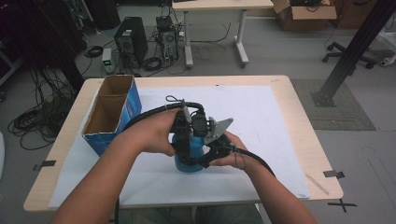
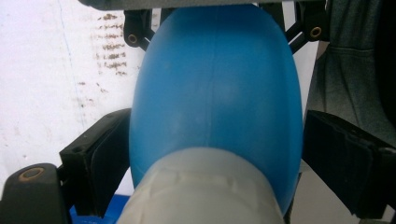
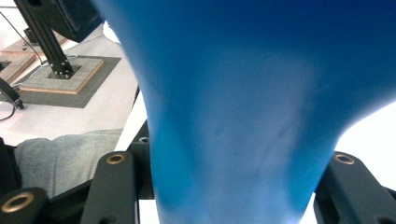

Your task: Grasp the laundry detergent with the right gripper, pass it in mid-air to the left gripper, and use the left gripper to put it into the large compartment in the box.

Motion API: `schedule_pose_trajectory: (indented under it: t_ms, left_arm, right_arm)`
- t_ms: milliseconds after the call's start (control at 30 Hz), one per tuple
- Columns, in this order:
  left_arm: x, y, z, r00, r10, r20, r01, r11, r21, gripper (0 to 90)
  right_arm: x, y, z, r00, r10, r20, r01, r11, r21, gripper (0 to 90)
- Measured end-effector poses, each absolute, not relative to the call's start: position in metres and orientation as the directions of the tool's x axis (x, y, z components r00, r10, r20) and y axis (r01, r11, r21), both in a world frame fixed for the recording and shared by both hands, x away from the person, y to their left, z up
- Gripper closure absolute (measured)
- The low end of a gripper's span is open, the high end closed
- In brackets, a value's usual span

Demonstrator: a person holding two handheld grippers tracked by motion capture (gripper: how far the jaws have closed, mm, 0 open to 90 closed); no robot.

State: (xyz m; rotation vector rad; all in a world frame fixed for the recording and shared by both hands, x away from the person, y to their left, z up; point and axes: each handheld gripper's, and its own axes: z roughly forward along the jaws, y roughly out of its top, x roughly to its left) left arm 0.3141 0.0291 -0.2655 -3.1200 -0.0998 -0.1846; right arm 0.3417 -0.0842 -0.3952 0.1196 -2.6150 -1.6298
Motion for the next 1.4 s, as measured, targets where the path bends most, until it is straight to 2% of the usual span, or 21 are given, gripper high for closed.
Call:
schedule_pose_trajectory:
  t_ms: [567,1000,1200,1400]
  left_arm:
    - [0.3138,0.0276,-0.264,0.99,0.055,0.131,0.056,-0.998,-0.005,21.6]
    - [0.3144,0.0262,-0.2628,0.989,0.043,0.145,0.047,-0.999,-0.023,35.0]
    - [0.3169,0.0265,-0.2633,0.992,0.053,0.112,0.056,-0.998,-0.028,37.7]
    - [0.3165,0.0284,-0.2621,0.993,0.029,0.117,0.031,-0.999,-0.019,38.5]
  right_arm:
    - [0.3418,-0.0858,-0.3943,-0.996,-0.091,0.001,-0.038,0.427,0.903,45.1]
    - [0.3407,-0.0856,-0.3939,-0.996,-0.089,-0.003,-0.041,0.427,0.903,45.1]
    - [0.3391,-0.0846,-0.3949,-0.996,-0.086,-0.012,-0.049,0.438,0.898,45.1]
    - [0.3382,-0.0846,-0.3942,-0.997,-0.078,-0.023,-0.055,0.44,0.897,45.1]
